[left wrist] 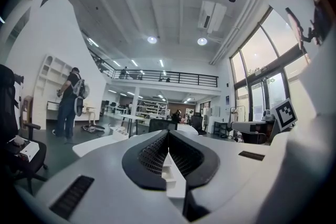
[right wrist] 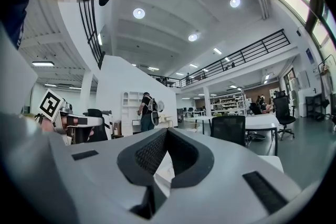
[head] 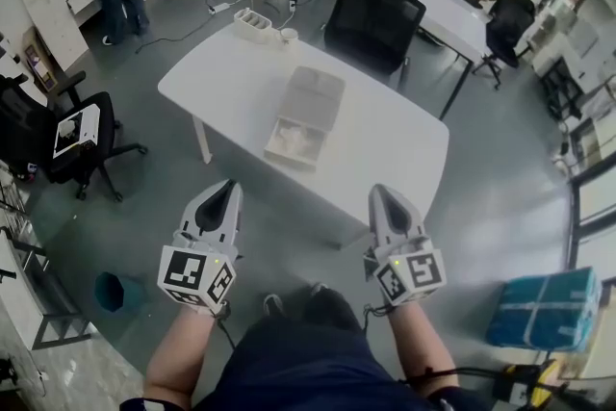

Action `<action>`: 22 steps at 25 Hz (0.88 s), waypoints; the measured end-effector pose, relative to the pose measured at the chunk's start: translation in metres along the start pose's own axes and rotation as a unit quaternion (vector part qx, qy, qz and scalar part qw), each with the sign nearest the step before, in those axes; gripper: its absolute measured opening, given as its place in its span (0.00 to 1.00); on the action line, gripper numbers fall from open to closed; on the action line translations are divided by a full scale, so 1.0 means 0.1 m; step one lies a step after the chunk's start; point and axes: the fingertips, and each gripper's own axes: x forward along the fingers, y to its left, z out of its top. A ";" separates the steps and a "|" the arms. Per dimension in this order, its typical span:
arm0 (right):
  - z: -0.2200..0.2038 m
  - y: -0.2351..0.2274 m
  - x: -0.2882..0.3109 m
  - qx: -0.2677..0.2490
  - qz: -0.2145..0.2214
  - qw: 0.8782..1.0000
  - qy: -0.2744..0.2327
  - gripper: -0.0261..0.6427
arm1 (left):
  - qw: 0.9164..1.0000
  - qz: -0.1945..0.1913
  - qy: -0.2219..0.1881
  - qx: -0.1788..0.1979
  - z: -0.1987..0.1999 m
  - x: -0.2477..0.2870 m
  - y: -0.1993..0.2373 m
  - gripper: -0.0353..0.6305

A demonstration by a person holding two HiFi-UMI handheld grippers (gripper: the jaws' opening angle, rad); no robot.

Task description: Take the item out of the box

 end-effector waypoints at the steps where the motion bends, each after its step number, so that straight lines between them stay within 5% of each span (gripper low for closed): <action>1: -0.01 0.01 0.02 0.000 0.000 1.000 0.001 0.05 | 1.000 0.001 0.001 -0.001 -0.01 0.01 0.03 0.10; 22: -0.03 -0.74 1.64 0.030 0.059 0.998 -0.004 0.05 | 0.998 0.063 0.018 0.026 0.14 1.36 0.64 0.10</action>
